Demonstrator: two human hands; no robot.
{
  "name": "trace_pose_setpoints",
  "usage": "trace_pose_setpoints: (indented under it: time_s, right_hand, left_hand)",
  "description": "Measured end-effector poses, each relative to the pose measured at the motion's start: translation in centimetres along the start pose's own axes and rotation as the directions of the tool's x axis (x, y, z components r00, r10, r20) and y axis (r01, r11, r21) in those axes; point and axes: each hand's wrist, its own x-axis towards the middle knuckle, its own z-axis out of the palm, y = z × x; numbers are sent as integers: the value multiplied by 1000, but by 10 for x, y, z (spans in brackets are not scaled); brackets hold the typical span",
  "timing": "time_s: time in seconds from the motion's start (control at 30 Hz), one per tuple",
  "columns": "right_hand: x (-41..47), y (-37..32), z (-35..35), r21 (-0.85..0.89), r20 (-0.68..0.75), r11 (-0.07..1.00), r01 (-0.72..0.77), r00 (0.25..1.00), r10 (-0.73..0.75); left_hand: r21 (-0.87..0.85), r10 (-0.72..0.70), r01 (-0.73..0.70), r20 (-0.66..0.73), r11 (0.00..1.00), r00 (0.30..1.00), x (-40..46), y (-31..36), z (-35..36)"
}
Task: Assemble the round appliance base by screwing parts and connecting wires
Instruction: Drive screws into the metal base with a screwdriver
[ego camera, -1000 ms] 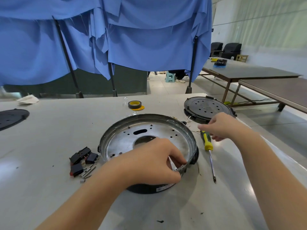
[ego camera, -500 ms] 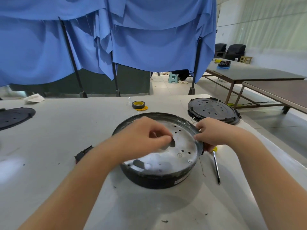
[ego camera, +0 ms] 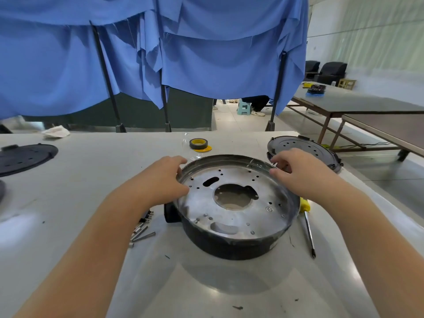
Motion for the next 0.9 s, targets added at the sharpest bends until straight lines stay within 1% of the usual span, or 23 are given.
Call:
trace_pose_setpoints:
  time_s: [0.03, 0.07, 0.13, 0.2, 0.27, 0.3, 0.37, 0.43, 0.5, 0.57, 0.63, 0.77, 0.9]
  right_hand:
    - [-4, -11, -4, 57, -1, 997, 61, 998, -61]
    - [-10, -23, -8, 120, 29, 986, 115, 992, -119]
    - [-24, -48, -13, 220, 159, 957, 187, 961, -225]
    - [-40, -71, -12, 264, 276, 934, 240, 909, -311]
    - [-53, -86, -4, 253, 343, 925, 285, 867, -361]
    - [-57, -92, 1, 233, 360, 923, 307, 854, -375]
    - [-61, -98, 10, 186, 359, 914, 361, 841, -405]
    - [-62, -100, 15, 156, 332, 909, 386, 846, -416]
    - [-62, -100, 18, 156, 319, 909, 386, 851, -417]
    - [-62, -100, 19, 157, 316, 905, 395, 848, -425]
    - [-61, -99, 20, 168, 324, 905, 390, 846, -424]
    - [-59, -98, 22, 163, 332, 906, 391, 843, -423]
    - [-59, -99, 23, 152, 340, 902, 403, 836, -431]
  left_hand:
    - [-29, 6, -6, -11, 1000, 1000, 1, -1, -1]
    - [-64, 5, -6, -14, 998, 1000, 1, -3, -3]
    - [-125, -10, 11, 3, 992, 1000, 1, -8, -8]
    - [-176, -41, 41, 5, 984, 999, 0, -17, -15]
    - [-208, -91, 84, -21, 974, 996, 0, -28, -22]
    - [-195, -120, 112, -29, 974, 992, 0, -33, -25]
    - [-104, -179, 178, 3, 978, 984, -1, -43, -27]
    - [13, -223, 223, 100, 975, 970, -3, -50, -25]
    - [103, -251, 234, 203, 967, 946, -6, -52, -23]
    - [145, -255, 224, 263, 964, 930, -9, -50, -21]
    - [172, -251, 208, 292, 963, 923, -13, -46, -18]
    - [255, -223, 133, 365, 958, 904, -24, -38, -5]
    - [300, -205, 97, 355, 949, 912, -32, -35, 6]
